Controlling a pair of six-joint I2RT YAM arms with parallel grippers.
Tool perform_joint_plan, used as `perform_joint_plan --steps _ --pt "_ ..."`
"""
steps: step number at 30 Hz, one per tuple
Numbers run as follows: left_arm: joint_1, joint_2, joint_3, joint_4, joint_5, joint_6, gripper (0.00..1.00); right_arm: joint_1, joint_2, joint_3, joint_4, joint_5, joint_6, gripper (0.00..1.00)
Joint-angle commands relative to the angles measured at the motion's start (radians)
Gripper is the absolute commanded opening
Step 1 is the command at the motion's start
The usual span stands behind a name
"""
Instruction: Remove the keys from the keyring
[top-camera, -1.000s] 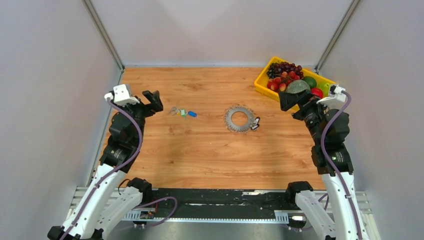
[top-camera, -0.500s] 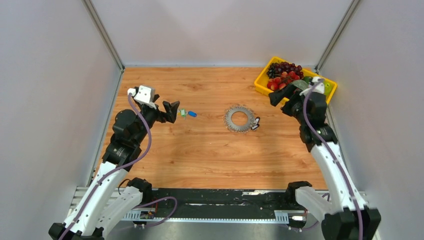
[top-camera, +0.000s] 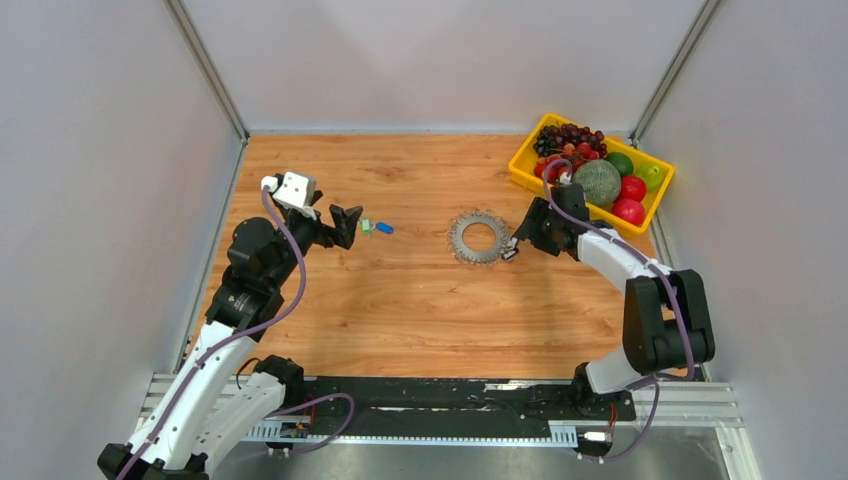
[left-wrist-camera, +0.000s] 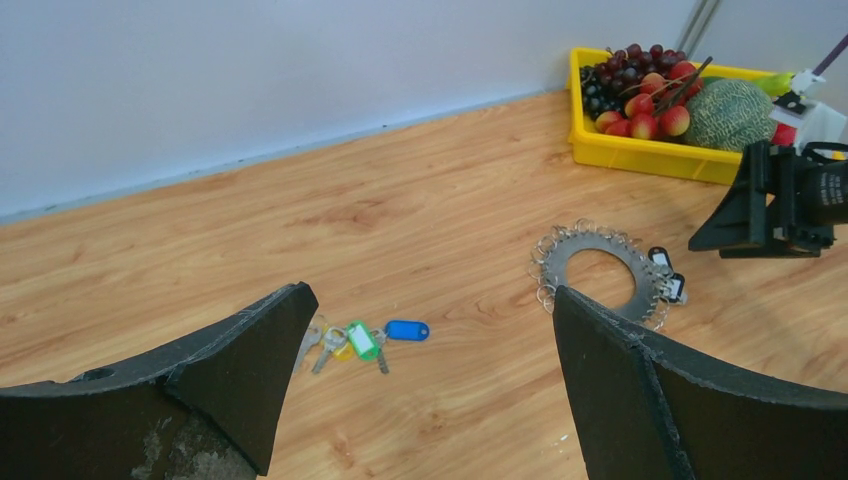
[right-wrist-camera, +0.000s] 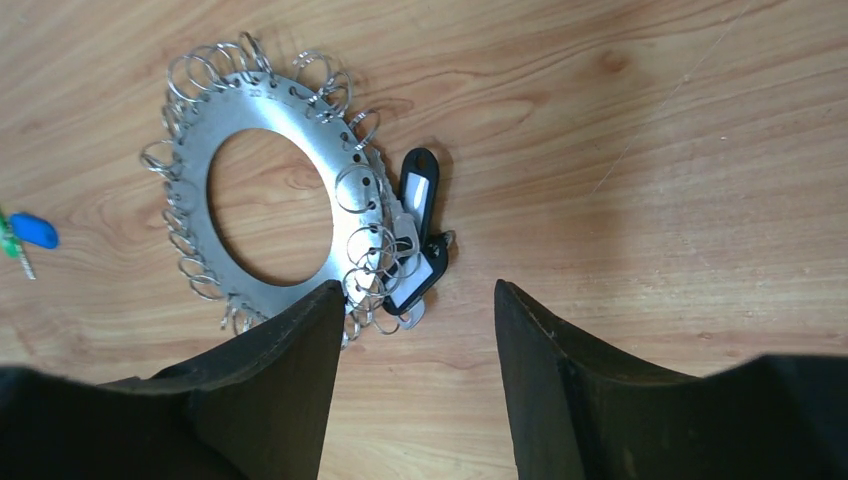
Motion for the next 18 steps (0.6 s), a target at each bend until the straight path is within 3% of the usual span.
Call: perform_joint_plan --steps 1,7,18 --pt "0.005 -0.001 0.008 0.010 0.025 0.020 1.00 0.042 0.066 0.057 0.055 0.058 -0.037 0.58" --pt "0.005 0.000 0.011 0.008 0.032 0.017 1.00 0.080 0.164 0.093 0.054 0.150 -0.026 0.43" --pt "0.005 -0.003 0.015 0.004 0.040 0.016 1.00 0.081 0.266 0.135 0.080 0.205 0.024 0.40"
